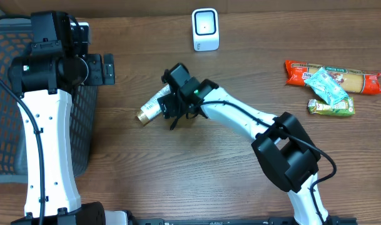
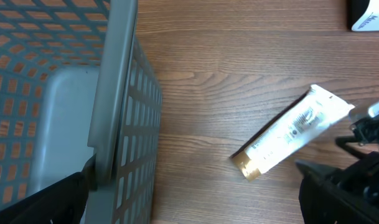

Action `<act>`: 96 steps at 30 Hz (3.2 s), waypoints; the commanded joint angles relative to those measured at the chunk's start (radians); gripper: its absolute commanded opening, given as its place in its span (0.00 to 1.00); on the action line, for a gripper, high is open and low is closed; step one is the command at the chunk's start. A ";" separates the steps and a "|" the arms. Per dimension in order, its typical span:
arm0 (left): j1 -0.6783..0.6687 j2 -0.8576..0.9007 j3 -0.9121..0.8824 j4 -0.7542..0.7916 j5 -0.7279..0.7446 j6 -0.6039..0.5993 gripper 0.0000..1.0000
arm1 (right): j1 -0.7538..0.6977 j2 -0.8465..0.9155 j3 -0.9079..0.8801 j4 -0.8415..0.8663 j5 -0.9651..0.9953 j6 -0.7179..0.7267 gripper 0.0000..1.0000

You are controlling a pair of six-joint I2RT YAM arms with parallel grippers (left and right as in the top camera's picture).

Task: Scan the item barcode

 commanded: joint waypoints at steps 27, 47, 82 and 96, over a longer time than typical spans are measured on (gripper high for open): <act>0.005 0.008 0.009 0.003 0.006 0.015 1.00 | -0.015 0.132 0.140 0.235 -0.109 -0.945 0.83; 0.005 0.008 0.009 0.003 0.006 0.015 1.00 | -0.052 0.134 0.137 0.000 -0.003 -1.181 0.83; 0.005 0.008 0.009 0.003 0.006 0.015 1.00 | -0.047 0.214 0.135 -0.285 -0.139 -1.051 0.54; 0.005 0.008 0.009 0.003 0.006 0.015 1.00 | 0.023 0.178 0.287 -0.472 0.211 -1.027 0.74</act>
